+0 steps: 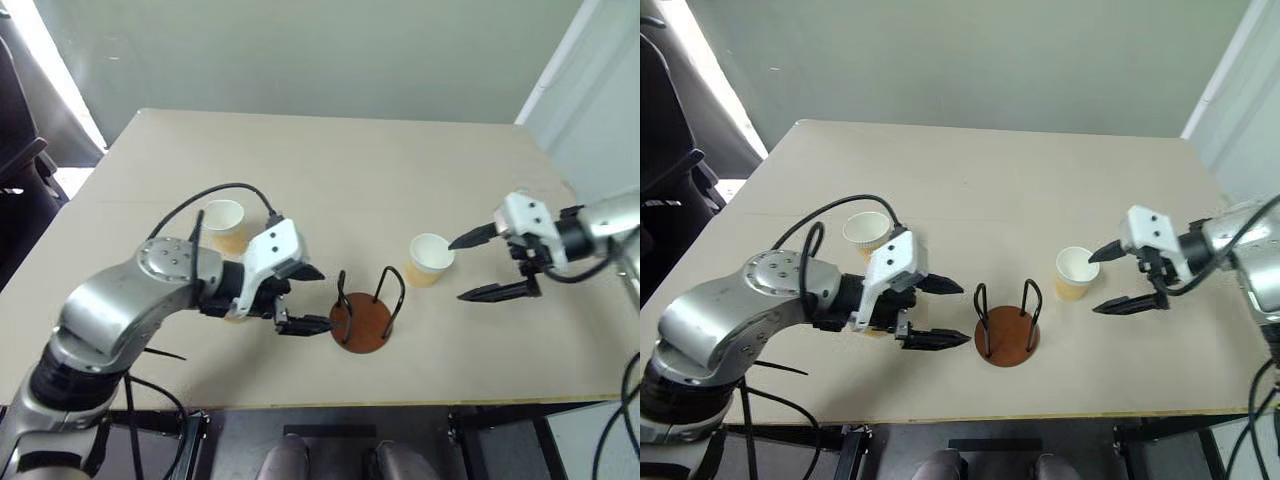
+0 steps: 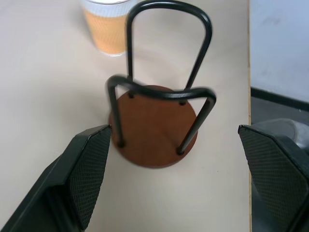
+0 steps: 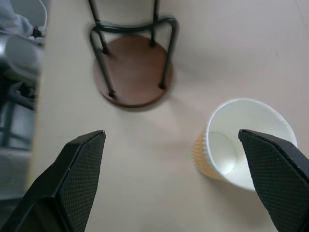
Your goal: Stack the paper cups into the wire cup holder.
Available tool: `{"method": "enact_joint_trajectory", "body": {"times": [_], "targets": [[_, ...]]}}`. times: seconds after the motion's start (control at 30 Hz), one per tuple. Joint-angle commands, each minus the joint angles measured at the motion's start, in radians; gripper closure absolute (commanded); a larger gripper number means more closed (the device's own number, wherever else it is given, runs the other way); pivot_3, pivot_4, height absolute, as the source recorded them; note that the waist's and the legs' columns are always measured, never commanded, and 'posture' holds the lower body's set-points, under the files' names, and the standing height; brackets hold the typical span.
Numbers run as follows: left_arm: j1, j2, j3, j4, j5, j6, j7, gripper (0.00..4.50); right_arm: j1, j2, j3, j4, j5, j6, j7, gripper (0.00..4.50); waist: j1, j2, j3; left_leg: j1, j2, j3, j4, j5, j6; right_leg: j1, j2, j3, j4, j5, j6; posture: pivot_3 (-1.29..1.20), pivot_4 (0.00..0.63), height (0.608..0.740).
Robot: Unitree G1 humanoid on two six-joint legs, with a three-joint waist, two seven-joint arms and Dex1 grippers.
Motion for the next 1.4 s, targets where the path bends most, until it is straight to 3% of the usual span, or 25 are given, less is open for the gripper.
{"method": "enact_joint_trajectory", "body": {"times": [0.03,0.27,0.57,0.7,1.0,1.4], "targets": [[0.01,0.079,0.164,0.024,-0.025,-0.04,-0.026,0.03,-0.053,0.016,0.013,0.079,-0.068,-0.068,-0.016,0.0,-0.001,0.0,0.0,0.0,0.0,0.0,0.0,0.0,0.0,-0.001,0.0,0.001,0.001,0.0,0.0,0.0,0.15,0.74],[0.096,0.247,0.369,0.001,-0.121,-0.081,-0.17,0.03,-0.096,0.069,0.051,0.167,-0.124,-0.153,0.025,0.0,-0.001,0.001,0.0,-0.003,0.0,0.0,-0.003,-0.001,0.0,-0.003,0.0,0.002,-0.003,0.0,0.0,0.0,0.15,0.74],[0.22,0.305,0.428,-0.049,-0.14,-0.101,-0.163,0.03,-0.114,0.128,0.108,0.272,-0.227,-0.276,0.023,0.0,-0.004,0.001,0.0,-0.003,0.0,0.001,-0.005,-0.001,0.0,-0.005,-0.001,0.002,-0.004,0.001,-0.002,0.0,0.15,0.74],[0.235,0.313,0.438,-0.046,-0.144,-0.109,-0.155,0.0,-0.14,0.164,0.118,0.323,-0.268,-0.32,-0.006,0.95,-0.007,0.001,0.0,-0.004,0.0,0.001,-0.006,-0.002,0.0,-0.007,-0.001,0.002,-0.003,0.001,-0.003,0.0,0.15,0.74],[0.27,0.309,0.453,-0.025,-0.141,-0.154,-0.166,0.0,-0.162,0.155,0.093,0.303,-0.271,-0.333,0.027,4.4,-0.007,0.001,0.0,-0.007,0.0,0.001,-0.006,-0.002,-0.002,-0.01,-0.001,0.002,0.001,0.0,-0.004,0.0,0.15,0.74],[0.179,0.23,0.357,0.0,-0.173,-0.229,-0.12,0.0,-0.198,0.06,-0.009,0.148,-0.106,-0.174,0.117,4.46,-0.007,0.001,0.001,-0.007,0.0,0.002,-0.007,-0.002,-0.004,-0.011,-0.002,0.002,0.001,-0.001,-0.006,0.0,0.15,0.74]]}}
